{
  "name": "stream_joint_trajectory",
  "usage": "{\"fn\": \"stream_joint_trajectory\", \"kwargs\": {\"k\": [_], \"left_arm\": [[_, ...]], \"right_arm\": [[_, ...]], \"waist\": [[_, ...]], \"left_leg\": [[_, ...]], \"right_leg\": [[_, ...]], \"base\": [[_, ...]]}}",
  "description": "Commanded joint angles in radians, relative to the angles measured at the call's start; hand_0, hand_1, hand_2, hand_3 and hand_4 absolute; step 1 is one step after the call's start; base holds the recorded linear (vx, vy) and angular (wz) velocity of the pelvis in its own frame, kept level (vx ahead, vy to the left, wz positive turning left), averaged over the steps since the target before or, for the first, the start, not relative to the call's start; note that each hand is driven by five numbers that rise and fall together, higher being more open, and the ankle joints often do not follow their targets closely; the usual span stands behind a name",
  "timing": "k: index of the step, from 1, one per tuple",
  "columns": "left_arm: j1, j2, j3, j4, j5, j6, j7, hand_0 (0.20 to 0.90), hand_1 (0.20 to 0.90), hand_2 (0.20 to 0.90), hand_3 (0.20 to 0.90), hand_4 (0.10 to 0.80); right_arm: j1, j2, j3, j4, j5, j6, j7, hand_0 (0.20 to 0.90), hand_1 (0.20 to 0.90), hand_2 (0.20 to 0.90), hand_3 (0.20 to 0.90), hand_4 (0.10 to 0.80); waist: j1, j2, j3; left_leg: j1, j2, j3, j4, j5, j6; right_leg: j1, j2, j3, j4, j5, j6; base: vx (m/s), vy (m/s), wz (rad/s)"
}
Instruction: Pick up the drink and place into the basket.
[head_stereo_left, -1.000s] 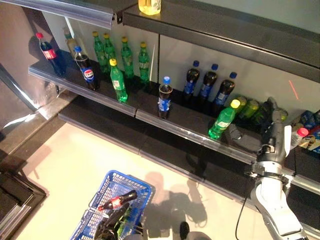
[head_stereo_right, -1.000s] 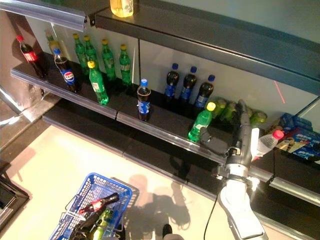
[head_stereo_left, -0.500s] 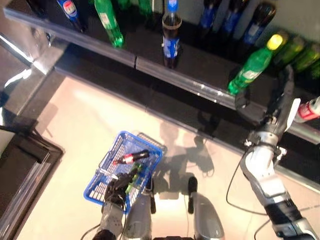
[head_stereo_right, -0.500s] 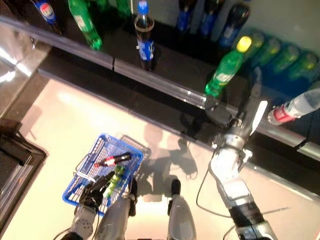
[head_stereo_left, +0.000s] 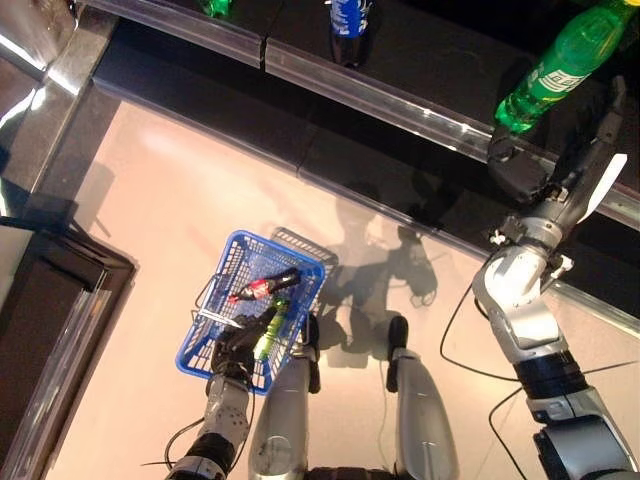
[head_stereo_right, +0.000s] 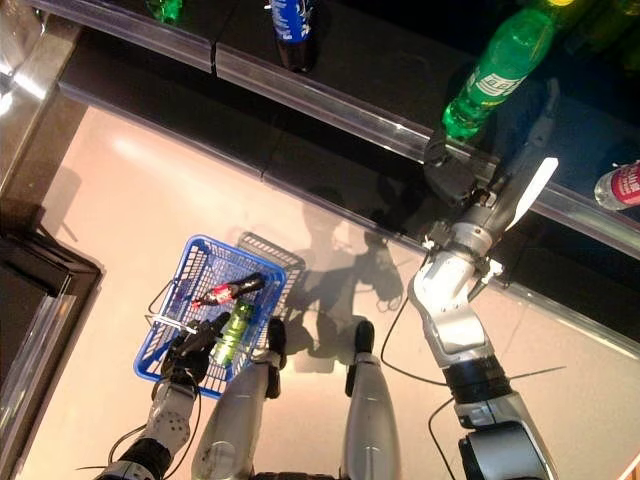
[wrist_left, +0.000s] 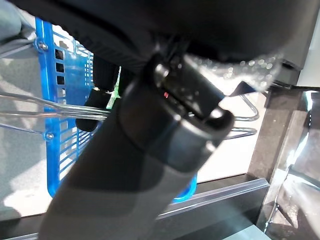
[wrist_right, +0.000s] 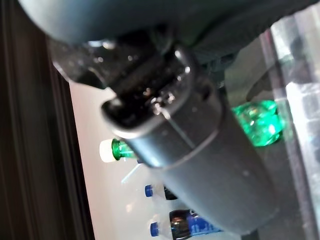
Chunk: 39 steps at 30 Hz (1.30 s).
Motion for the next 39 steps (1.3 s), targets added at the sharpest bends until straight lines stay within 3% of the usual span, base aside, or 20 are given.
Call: {"fn": "stream_joint_trajectory", "kwargs": {"k": [1,14,29,30,31,32,39], "left_arm": [[0.078,0.045,-0.018,-0.086,0.006,-0.066,-0.016,0.3,0.3,0.3,0.2,0.1],[0.063,0.075,-0.034,-0.11,-0.002,-0.049,-0.028,0.3,0.3,0.3,0.2,0.1],[0.075,0.121,-0.032,-0.175,-0.018,-0.029,-0.035,0.3,0.3,0.3,0.2,0.1],[0.078,0.127,-0.031,-0.182,-0.018,-0.026,-0.035,0.3,0.3,0.3,0.2,0.1],[0.08,0.133,-0.031,-0.187,-0.02,-0.022,-0.034,0.3,0.3,0.3,0.2,0.1],[0.087,0.137,-0.027,-0.186,-0.021,-0.022,-0.043,0.3,0.3,0.3,0.2,0.1],[0.088,0.15,-0.018,-0.196,-0.025,-0.017,-0.056,0.3,0.3,0.3,0.2,0.1]], "right_arm": [[-0.133,-0.054,-0.089,-0.063,0.023,-0.076,-0.007,0.9,0.9,0.9,0.9,0.8],[-0.371,-0.15,-0.075,0.097,0.17,-0.015,0.01,0.9,0.9,0.9,0.9,0.8],[-0.554,-0.25,-0.042,0.268,0.282,-0.023,0.008,0.9,0.9,0.9,0.9,0.8],[-0.563,-0.259,-0.033,0.274,0.28,-0.02,-0.001,0.841,0.841,0.841,0.831,0.731],[-0.57,-0.269,-0.032,0.279,0.279,-0.014,-0.005,0.354,0.354,0.354,0.263,0.163],[-0.581,-0.281,-0.026,0.286,0.279,-0.005,-0.011,0.3,0.3,0.3,0.2,0.1],[-0.588,-0.308,-0.029,0.31,0.294,-0.008,0.0,0.3,0.3,0.3,0.2,0.1]], "waist": [[0.014,-0.009,-0.018],[0.05,0.011,-0.018],[0.086,0.024,-0.018],[0.088,0.024,-0.018],[0.089,0.025,-0.018],[0.09,0.025,-0.018],[0.088,0.023,-0.018]], "left_leg": [[-0.054,-0.023,-0.119,0.099,-0.031,-0.006],[-0.134,-0.036,-0.123,0.105,-0.025,0.005],[-0.224,-0.043,-0.12,0.111,-0.019,0.016],[-0.227,-0.043,-0.121,0.11,-0.019,0.016],[-0.232,-0.043,-0.121,0.112,-0.019,0.017],[-0.238,-0.043,-0.121,0.117,-0.02,0.019],[-0.247,-0.043,-0.119,0.14,-0.03,0.023]], "right_leg": [[0.007,-0.038,-0.042,0.024,0.01,-0.002],[-0.079,-0.048,-0.053,0.054,0.007,-0.003],[-0.176,-0.049,-0.074,0.091,0.0,0.002],[-0.179,-0.048,-0.076,0.091,-0.001,0.001],[-0.185,-0.047,-0.078,0.095,-0.001,-0.001],[-0.192,-0.046,-0.08,0.101,-0.002,-0.003],[-0.203,-0.043,-0.079,0.123,-0.01,-0.007]], "base": [[0.029,-0.036,0.02],[0.04,-0.015,0.01],[0.002,-0.009,0.0],[0.0,0.0,0.0],[0.0,0.0,0.0],[0.0,0.0,0.0],[0.0,0.0,0.0]]}}
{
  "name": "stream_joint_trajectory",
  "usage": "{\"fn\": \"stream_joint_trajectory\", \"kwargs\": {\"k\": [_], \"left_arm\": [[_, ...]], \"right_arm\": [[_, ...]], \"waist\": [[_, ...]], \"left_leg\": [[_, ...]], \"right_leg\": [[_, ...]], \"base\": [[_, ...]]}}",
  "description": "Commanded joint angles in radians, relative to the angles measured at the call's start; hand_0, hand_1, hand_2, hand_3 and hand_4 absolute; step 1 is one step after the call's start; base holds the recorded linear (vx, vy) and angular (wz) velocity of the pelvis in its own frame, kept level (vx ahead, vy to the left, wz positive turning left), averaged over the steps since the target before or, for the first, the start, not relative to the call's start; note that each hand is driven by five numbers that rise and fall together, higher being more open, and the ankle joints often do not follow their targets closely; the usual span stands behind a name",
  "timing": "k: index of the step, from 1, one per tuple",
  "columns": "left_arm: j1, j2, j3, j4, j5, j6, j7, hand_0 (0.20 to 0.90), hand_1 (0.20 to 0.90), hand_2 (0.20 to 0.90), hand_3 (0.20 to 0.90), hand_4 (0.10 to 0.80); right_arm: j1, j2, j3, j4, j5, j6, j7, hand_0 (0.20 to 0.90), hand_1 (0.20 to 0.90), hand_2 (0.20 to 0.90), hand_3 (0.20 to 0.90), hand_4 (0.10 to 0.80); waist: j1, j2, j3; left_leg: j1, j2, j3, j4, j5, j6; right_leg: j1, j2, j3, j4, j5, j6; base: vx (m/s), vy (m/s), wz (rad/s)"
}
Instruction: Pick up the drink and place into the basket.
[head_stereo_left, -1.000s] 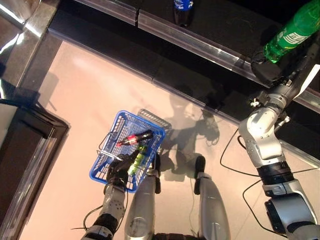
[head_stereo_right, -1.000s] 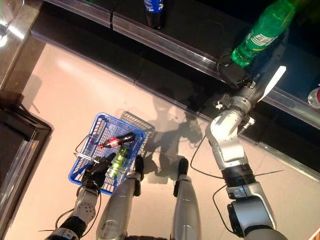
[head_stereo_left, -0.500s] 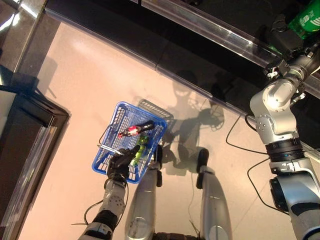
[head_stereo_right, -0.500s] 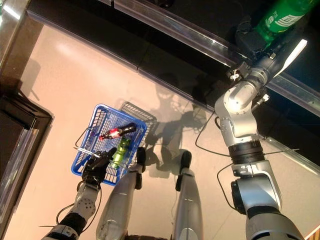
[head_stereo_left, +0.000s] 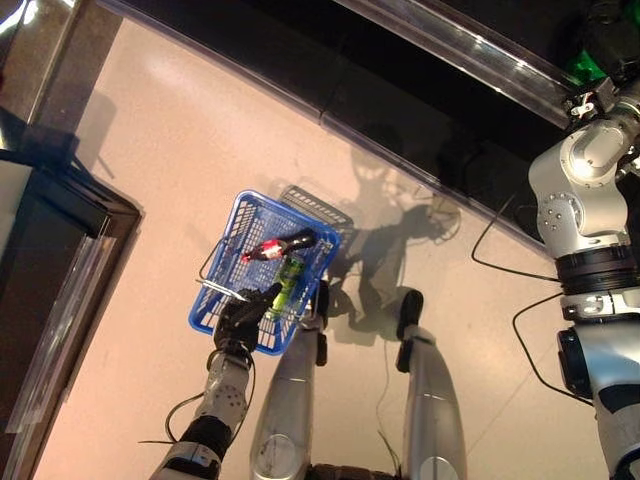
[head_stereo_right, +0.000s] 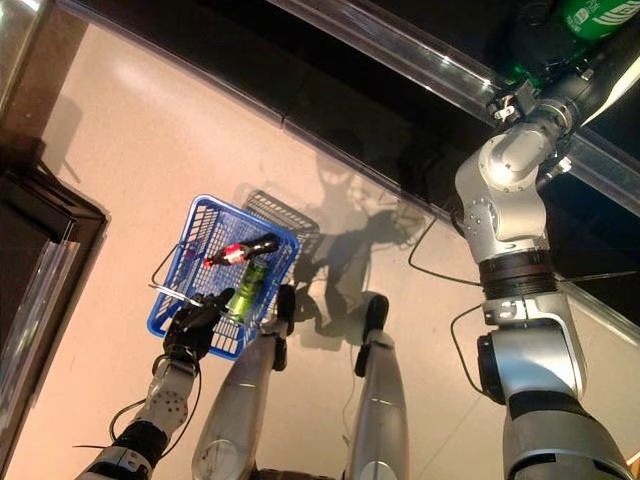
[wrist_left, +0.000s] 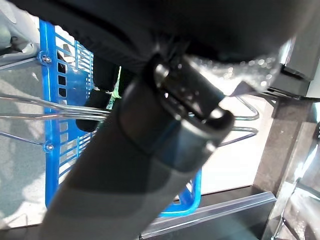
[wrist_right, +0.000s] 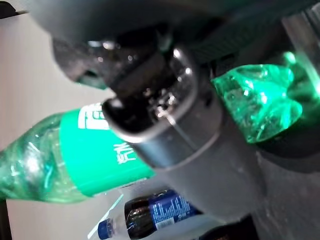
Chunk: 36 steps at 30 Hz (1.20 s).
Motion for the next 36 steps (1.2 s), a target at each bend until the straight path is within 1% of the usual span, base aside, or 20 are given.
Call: {"fn": "stream_joint_trajectory", "kwargs": {"k": [1,8,11,16,19,21,24,27,28,29,30,31,36], "left_arm": [[0.126,0.106,0.015,-0.085,-0.007,-0.061,-0.05,0.3,0.3,0.3,0.2,0.1],[0.119,0.114,0.033,-0.078,-0.024,-0.056,-0.062,0.3,0.3,0.3,0.2,0.1],[0.119,0.108,0.049,-0.068,-0.036,-0.052,-0.069,0.3,0.3,0.3,0.2,0.1],[0.119,0.095,0.077,-0.062,-0.053,-0.059,-0.083,0.3,0.3,0.3,0.2,0.1],[0.111,0.082,0.1,-0.064,-0.054,-0.069,-0.101,0.3,0.3,0.3,0.2,0.1],[0.114,0.078,0.109,-0.066,-0.053,-0.071,-0.109,0.3,0.3,0.3,0.2,0.1],[0.121,0.065,0.134,-0.092,-0.036,-0.074,-0.131,0.3,0.3,0.3,0.2,0.1],[0.155,0.061,0.142,-0.134,-0.025,-0.077,-0.167,0.3,0.3,0.3,0.2,0.1],[0.172,0.059,0.145,-0.16,-0.018,-0.068,-0.185,0.3,0.3,0.3,0.2,0.1],[0.174,0.059,0.145,-0.163,-0.017,-0.068,-0.187,0.3,0.3,0.3,0.2,0.1],[0.205,0.061,0.144,-0.209,-0.008,-0.057,-0.213,0.3,0.3,0.3,0.2,0.1],[0.219,0.063,0.141,-0.235,-0.005,-0.05,-0.228,0.3,0.3,0.3,0.2,0.1],[0.284,0.08,0.136,-0.386,0.017,-0.005,-0.274,0.3,0.3,0.3,0.2,0.1]], "right_arm": [[-0.115,-0.152,-0.008,-0.069,-0.013,-0.085,-0.002,0.3,0.3,0.3,0.2,0.1],[-0.091,-0.15,-0.029,-0.086,-0.027,-0.1,0.014,0.3,0.3,0.3,0.2,0.1],[-0.059,-0.131,-0.049,-0.135,-0.062,-0.094,0.03,0.3,0.3,0.3,0.2,0.1],[0.026,-0.096,-0.09,-0.257,-0.137,-0.096,0.054,0.3,0.3,0.3,0.2,0.1],[0.114,-0.076,-0.136,-0.386,-0.174,-0.105,0.098,0.3,0.3,0.3,0.2,0.1],[0.154,-0.064,-0.148,-0.434,-0.175,-0.107,0.13,0.3,0.3,0.3,0.2,0.1],[0.237,-0.031,-0.163,-0.542,-0.196,-0.09,0.225,0.3,0.3,0.3,0.2,0.1],[0.327,-0.003,-0.168,-0.619,-0.172,-0.084,0.32,0.3,0.3,0.3,0.2,0.1],[0.371,0.015,-0.17,-0.646,-0.169,-0.082,0.358,0.3,0.3,0.3,0.2,0.1],[0.376,0.016,-0.171,-0.65,-0.168,-0.08,0.362,0.3,0.3,0.3,0.2,0.1],[0.443,0.038,-0.172,-0.693,-0.16,-0.075,0.416,0.3,0.3,0.3,0.2,0.1],[0.471,0.049,-0.17,-0.715,-0.163,-0.069,0.444,0.3,0.3,0.3,0.2,0.1],[0.574,0.092,-0.125,-0.817,-0.141,-0.05,0.565,0.3,0.3,0.3,0.2,0.1]], "waist": [[0.003,0.018,-0.02],[-0.001,0.013,-0.02],[-0.006,0.009,-0.02],[-0.02,-0.002,-0.02],[-0.036,-0.013,-0.02],[-0.041,-0.017,-0.02],[-0.05,-0.028,-0.02],[-0.053,-0.037,-0.059],[-0.053,-0.04,-0.079],[-0.053,-0.04,-0.082],[-0.053,-0.044,-0.111],[-0.052,-0.046,-0.122],[-0.043,-0.05,-0.179]], "left_leg": [[-0.034,-0.029,-0.103,0.056,-0.03,0.015],[-0.021,-0.03,-0.101,0.084,-0.048,0.017],[0.003,-0.03,-0.102,0.098,-0.062,0.017],[0.068,-0.03,-0.099,0.103,-0.074,0.016],[0.125,-0.027,-0.097,0.115,-0.086,0.011],[0.151,-0.027,-0.098,0.117,-0.09,0.008],[0.226,-0.028,-0.096,0.113,-0.095,0.004],[0.286,-0.028,-0.101,0.092,-0.096,-0.003],[0.313,-0.028,-0.104,0.077,-0.096,-0.006],[0.315,-0.028,-0.104,0.071,-0.09,-0.006],[0.353,-0.027,-0.105,0.042,-0.087,-0.009],[0.371,-0.027,-0.107,0.026,-0.083,-0.01],[0.46,-0.02,-0.11,-0.067,-0.059,-0.018]], "right_leg": [[0.01,-0.021,-0.072,0.031,-0.013,-0.009],[0.024,-0.017,-0.071,0.053,-0.028,-0.014],[0.047,-0.014,-0.068,0.066,-0.041,-0.02],[0.11,-0.01,-0.069,0.073,-0.059,-0.029],[0.173,-0.008,-0.069,0.09,-0.081,-0.04],[0.201,-0.007,-0.069,0.096,-0.09,-0.044],[0.275,-0.008,-0.07,0.106,-0.11,-0.053],[0.339,-0.009,-0.071,0.09,-0.12,-0.058],[0.369,-0.009,-0.071,0.075,-0.121,-0.057],[0.37,-0.008,-0.072,0.069,-0.116,-0.058],[0.412,-0.008,-0.072,0.041,-0.115,-0.056],[0.432,-0.007,-0.072,0.026,-0.112,-0.055],[0.526,0.006,-0.078,-0.054,-0.104,-0.044]], "base": [[0.0,0.0,0.0],[-0.057,0.0,-0.01],[-0.056,0.02,-0.01],[-0.077,0.037,-0.01],[-0.098,0.036,-0.01],[-0.042,0.02,0.02],[-0.019,0.043,0.05],[0.068,0.048,0.01],[0.097,0.036,-0.03],[0.143,0.041,-0.07],[0.111,0.027,-0.01],[0.152,0.034,0.07],[0.107,0.019,0.06]]}}
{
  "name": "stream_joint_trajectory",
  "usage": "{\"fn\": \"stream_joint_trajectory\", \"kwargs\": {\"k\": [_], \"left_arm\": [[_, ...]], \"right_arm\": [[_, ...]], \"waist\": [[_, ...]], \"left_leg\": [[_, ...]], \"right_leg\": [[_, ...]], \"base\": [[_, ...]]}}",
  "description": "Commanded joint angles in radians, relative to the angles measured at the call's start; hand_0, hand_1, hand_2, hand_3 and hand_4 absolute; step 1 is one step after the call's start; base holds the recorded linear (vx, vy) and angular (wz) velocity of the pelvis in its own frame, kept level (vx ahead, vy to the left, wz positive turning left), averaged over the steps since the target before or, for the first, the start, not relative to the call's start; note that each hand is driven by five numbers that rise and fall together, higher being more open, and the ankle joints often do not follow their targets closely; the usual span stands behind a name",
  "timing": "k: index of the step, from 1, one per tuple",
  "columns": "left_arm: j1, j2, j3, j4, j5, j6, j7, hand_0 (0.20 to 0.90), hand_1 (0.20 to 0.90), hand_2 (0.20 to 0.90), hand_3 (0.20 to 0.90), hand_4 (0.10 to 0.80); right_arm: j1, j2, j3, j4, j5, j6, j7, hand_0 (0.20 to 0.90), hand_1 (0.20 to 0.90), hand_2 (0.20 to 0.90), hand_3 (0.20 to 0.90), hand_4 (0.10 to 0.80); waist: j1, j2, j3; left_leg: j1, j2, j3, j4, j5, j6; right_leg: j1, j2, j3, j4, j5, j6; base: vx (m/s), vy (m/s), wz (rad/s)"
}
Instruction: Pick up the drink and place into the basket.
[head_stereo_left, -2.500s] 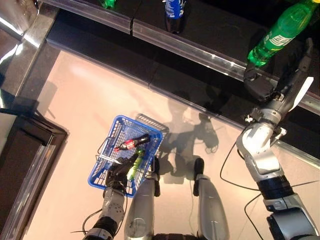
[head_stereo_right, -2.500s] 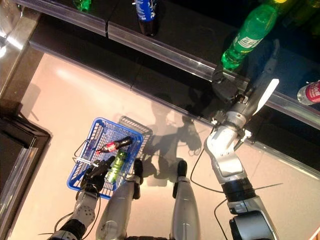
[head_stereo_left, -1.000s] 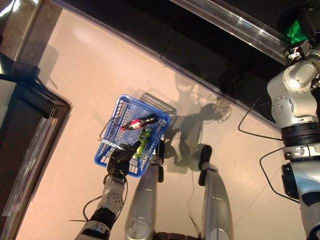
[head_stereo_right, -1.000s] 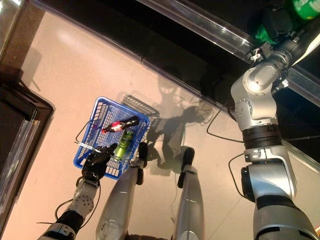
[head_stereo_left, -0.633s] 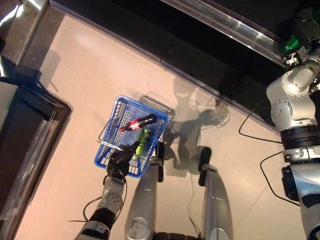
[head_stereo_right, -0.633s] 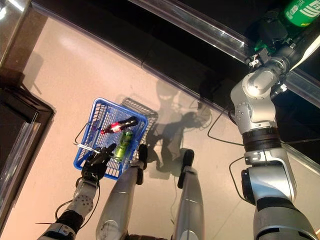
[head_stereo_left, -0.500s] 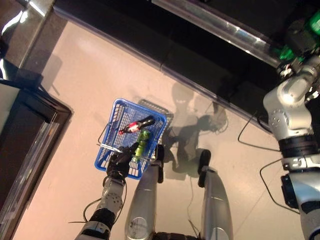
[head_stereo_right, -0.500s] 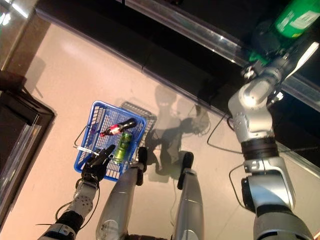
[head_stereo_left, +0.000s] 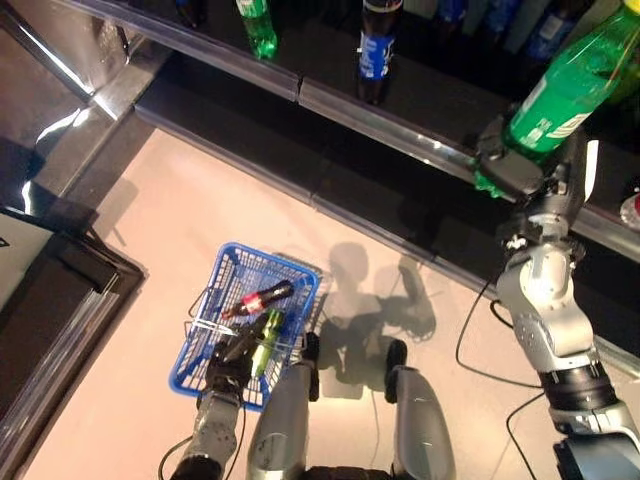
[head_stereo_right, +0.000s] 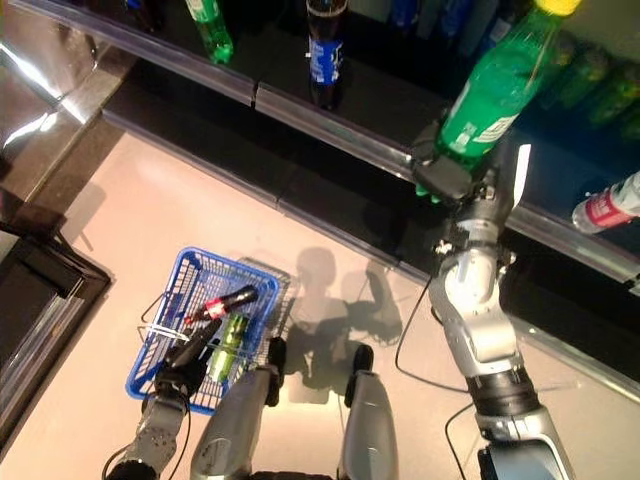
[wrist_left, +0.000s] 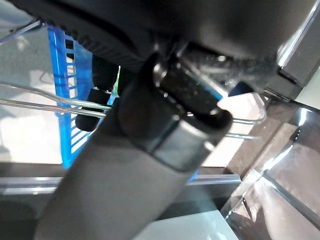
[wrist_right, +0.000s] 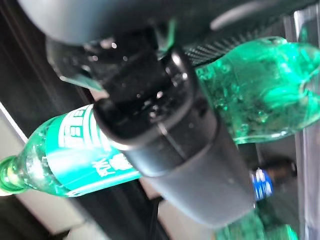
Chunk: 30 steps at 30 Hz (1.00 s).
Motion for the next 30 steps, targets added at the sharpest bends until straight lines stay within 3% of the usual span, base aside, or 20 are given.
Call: {"fn": "stream_joint_trajectory", "kwargs": {"k": [1,4,11,20,30], "left_arm": [[0.058,0.099,0.036,-0.287,0.089,-0.07,-0.203,0.3,0.3,0.3,0.2,0.1],[0.093,0.109,0.024,-0.365,0.079,-0.048,-0.236,0.3,0.3,0.3,0.2,0.1],[0.114,0.15,-0.01,-0.547,0.054,0.006,-0.282,0.3,0.3,0.3,0.2,0.1],[0.097,0.23,-0.072,-0.796,0.035,0.067,-0.336,0.3,0.3,0.3,0.2,0.1],[0.014,0.308,-0.122,-1.037,-0.101,0.145,-0.483,0.3,0.3,0.3,0.2,0.1]], "right_arm": [[-0.079,-0.018,-0.064,-0.216,-0.035,-0.093,0.129,0.3,0.3,0.3,0.2,0.1],[-0.039,0.005,-0.015,-0.265,0.015,-0.084,0.209,0.3,0.3,0.3,0.2,0.1],[-0.034,0.034,0.107,-0.319,0.065,-0.059,0.267,0.3,0.3,0.3,0.2,0.1],[-0.079,0.057,0.24,-0.32,0.067,-0.058,0.195,0.3,0.3,0.3,0.2,0.1],[-0.111,0.111,0.387,-0.228,0.067,-0.042,0.074,0.3,0.3,0.3,0.2,0.1]], "waist": [[0.016,-0.015,-0.188],[0.031,-0.01,-0.213],[0.062,-0.004,-0.222],[0.12,0.004,-0.211],[0.183,0.006,-0.204]], "left_leg": [[0.095,0.003,-0.056,-0.012,-0.023,-0.022],[0.138,0.005,-0.068,-0.079,0.001,-0.025],[0.167,0.005,-0.093,-0.155,0.037,-0.03],[0.168,-0.002,-0.144,-0.173,0.056,-0.03],[0.161,-0.023,-0.212,-0.168,0.065,-0.029]], "right_leg": [[0.151,0.018,-0.05,-0.007,-0.075,-0.048],[0.197,0.027,-0.056,-0.057,-0.066,-0.041],[0.238,0.032,-0.077,-0.116,-0.048,-0.032],[0.266,0.022,-0.128,-0.136,-0.041,-0.025],[0.292,0.002,-0.19,-0.143,-0.035,-0.012]], "base": [[0.095,0.017,0.09],[0.08,0.017,0.16],[-0.001,0.002,0.17],[-0.008,-0.015,0.22],[0.019,-0.015,0.2]]}}
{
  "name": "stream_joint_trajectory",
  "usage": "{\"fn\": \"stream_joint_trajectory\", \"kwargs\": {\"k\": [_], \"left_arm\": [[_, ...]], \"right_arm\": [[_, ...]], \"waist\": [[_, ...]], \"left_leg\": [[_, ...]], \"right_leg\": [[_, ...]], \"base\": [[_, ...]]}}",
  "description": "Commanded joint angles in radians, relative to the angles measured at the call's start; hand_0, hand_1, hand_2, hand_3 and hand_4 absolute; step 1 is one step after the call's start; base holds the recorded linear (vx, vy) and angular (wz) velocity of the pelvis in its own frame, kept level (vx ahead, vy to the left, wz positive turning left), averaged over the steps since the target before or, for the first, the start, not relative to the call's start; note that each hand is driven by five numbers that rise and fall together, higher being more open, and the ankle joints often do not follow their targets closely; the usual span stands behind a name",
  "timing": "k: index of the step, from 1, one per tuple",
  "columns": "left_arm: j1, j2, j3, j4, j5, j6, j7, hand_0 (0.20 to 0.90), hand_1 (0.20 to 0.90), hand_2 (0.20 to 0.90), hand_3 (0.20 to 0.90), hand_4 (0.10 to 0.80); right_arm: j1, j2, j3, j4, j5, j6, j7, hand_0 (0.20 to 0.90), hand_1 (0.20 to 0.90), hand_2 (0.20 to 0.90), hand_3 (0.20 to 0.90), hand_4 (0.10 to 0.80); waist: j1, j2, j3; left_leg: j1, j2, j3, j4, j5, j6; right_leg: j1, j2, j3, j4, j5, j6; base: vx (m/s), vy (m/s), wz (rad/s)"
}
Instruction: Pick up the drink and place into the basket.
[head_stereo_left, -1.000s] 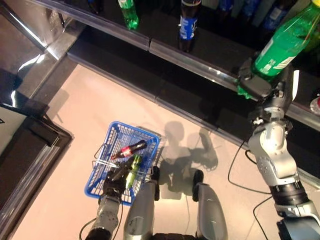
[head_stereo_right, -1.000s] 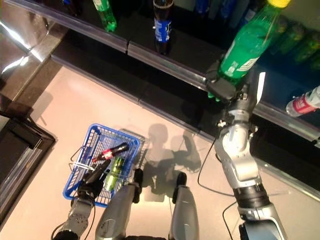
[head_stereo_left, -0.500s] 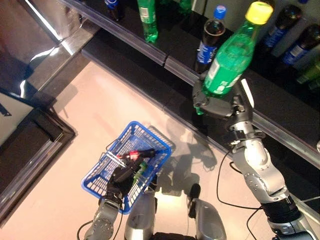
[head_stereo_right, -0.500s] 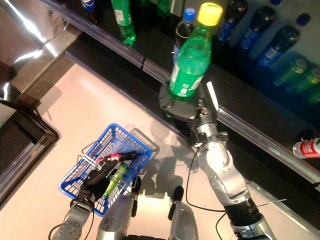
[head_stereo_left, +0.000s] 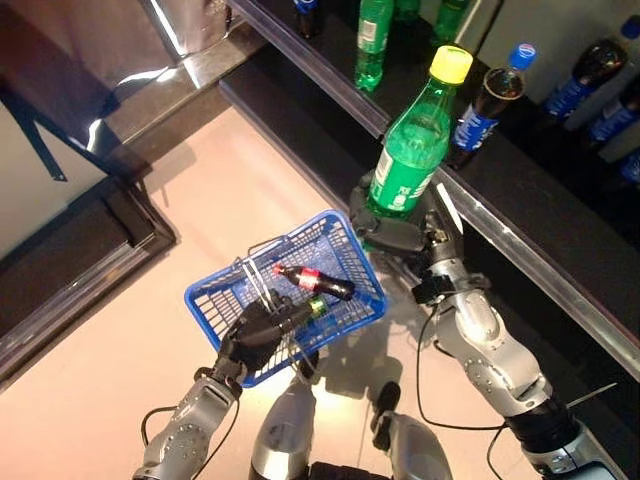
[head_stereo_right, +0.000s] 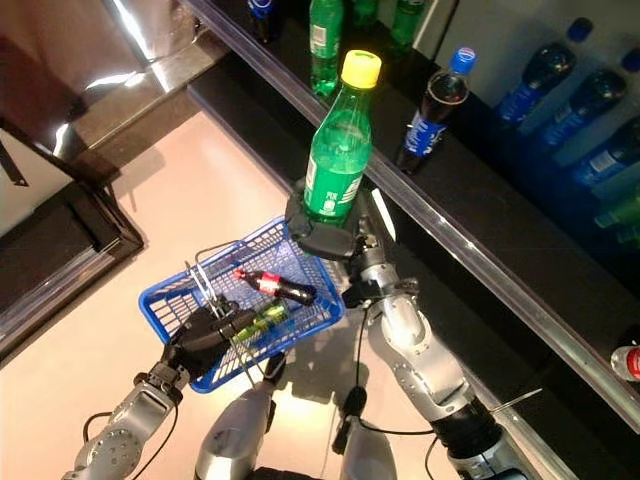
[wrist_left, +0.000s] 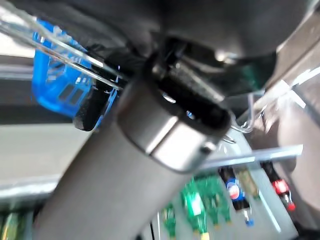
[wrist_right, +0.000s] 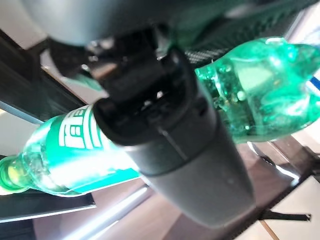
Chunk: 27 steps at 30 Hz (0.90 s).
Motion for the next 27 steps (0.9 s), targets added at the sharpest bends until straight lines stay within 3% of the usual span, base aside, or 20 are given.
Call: {"fn": "stream_joint_trajectory", "kwargs": {"k": [1,12,18,27], "left_arm": [[-0.111,0.031,0.014,-0.396,-0.134,-0.114,-0.286,0.3,0.3,0.3,0.2,0.1],[-0.189,0.063,-0.001,-0.49,-0.192,-0.05,-0.4,0.3,0.3,0.3,0.2,0.1],[-0.214,0.061,0.001,-0.507,-0.183,-0.018,-0.449,0.3,0.3,0.3,0.2,0.1],[-0.237,0.095,0.045,-0.547,-0.179,-0.063,-0.554,0.3,0.3,0.3,0.2,0.1]], "right_arm": [[-0.157,0.047,0.059,-0.08,-0.022,-0.126,-0.027,0.3,0.3,0.3,0.2,0.1],[-0.193,0.128,0.156,0.118,0.007,-0.077,-0.073,0.3,0.3,0.3,0.2,0.1],[-0.232,0.189,0.21,0.23,-0.091,-0.043,-0.106,0.3,0.3,0.3,0.2,0.1],[-0.229,0.24,0.206,0.4,-0.125,-0.075,-0.15,0.3,0.3,0.3,0.2,0.1]], "waist": [[0.024,0.008,-0.197],[0.077,0.02,-0.2],[0.115,0.031,-0.203],[0.158,0.039,-0.205]], "left_leg": [[-0.008,-0.005,-0.029,0.026,0.007,0.004],[-0.018,-0.032,-0.089,0.025,0.013,0.002],[-0.03,-0.049,-0.128,0.025,0.02,0.001],[-0.041,-0.069,-0.166,0.028,0.021,0.0]], "right_leg": [[0.012,-0.017,-0.032,0.062,-0.012,-0.026],[0.028,-0.041,-0.088,0.061,-0.014,-0.019],[0.028,-0.047,-0.112,0.06,-0.014,-0.02],[0.032,-0.056,-0.148,0.067,-0.02,-0.019]], "base": [[0.016,-0.012,0.34],[0.022,-0.001,0.21],[0.006,-0.012,0.19],[0.015,0.002,0.2]]}}
